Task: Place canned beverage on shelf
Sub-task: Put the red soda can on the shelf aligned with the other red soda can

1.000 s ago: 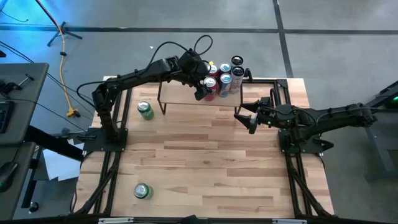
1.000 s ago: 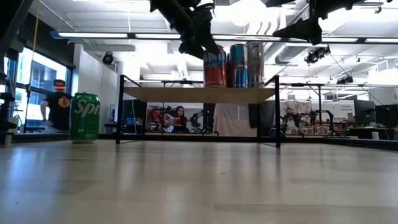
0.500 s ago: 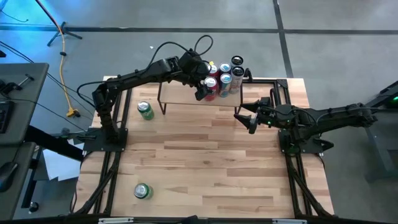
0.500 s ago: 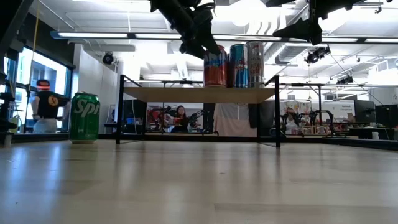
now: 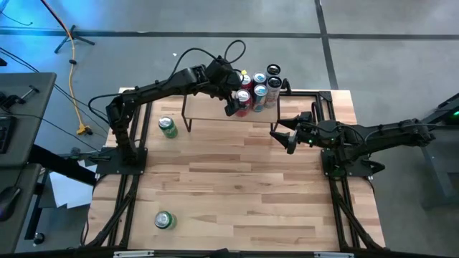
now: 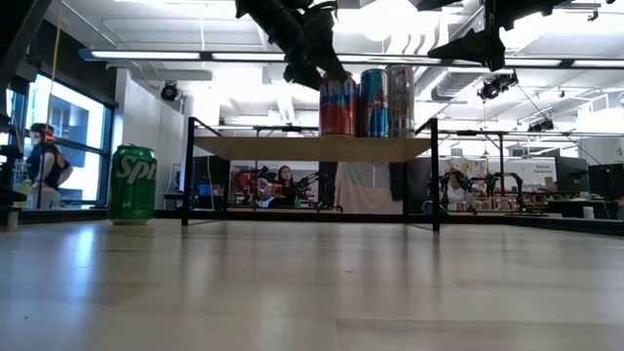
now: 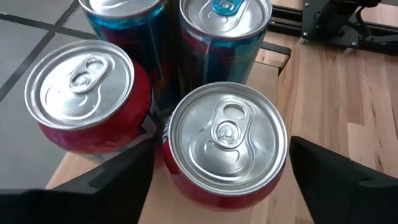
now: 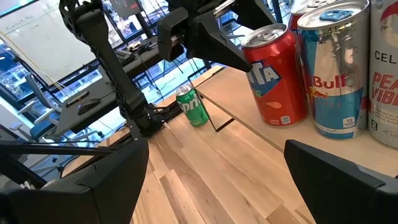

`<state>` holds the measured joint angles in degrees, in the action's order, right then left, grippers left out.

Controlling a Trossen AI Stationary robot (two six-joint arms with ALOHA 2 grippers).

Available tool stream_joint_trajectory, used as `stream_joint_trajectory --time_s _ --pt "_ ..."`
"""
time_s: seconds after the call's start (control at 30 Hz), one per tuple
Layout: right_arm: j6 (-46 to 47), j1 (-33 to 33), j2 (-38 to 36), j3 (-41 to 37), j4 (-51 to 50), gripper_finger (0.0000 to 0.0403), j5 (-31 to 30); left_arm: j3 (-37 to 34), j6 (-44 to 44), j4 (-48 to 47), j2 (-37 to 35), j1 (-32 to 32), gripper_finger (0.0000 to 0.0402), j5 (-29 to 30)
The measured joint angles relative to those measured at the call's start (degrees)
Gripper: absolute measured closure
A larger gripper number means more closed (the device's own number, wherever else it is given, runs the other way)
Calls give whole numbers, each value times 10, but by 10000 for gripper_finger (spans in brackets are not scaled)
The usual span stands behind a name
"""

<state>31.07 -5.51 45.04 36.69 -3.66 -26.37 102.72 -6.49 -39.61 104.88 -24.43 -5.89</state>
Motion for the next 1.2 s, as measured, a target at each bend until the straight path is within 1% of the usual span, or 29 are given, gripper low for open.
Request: stream_joint_trajectory --time_s 0.13,0.23,0.33,0.5,0.7,0.83,0.9,1.0,1.13,1.2 --pt "0 0 0 0 0 43 0 0 3 -3 0 0 52 0" --pt "0 0 0 0 0 43 0 0 2 -9 -8 0 42 0" --pt "0 0 0 0 -1 43 0 0 2 -12 -25 0 41 9" --pt "0 0 0 0 -4 43 0 0 5 -47 -51 -1 41 57" --pt "-5 0 0 0 -5 43 0 0 17 -124 -94 10 41 45" --pt "-5 0 0 0 -14 43 -3 -10 32 -113 -126 37 41 44" --pt "-1 0 0 0 -21 43 -4 -50 27 -71 -149 55 41 45" --pt "0 0 0 0 -27 43 -3 -152 28 26 -189 81 41 45" --pt "0 0 0 0 -28 43 -1 -310 86 180 -245 105 41 53" --pt "0 0 0 0 -31 43 -1 -372 112 244 -264 110 41 79"
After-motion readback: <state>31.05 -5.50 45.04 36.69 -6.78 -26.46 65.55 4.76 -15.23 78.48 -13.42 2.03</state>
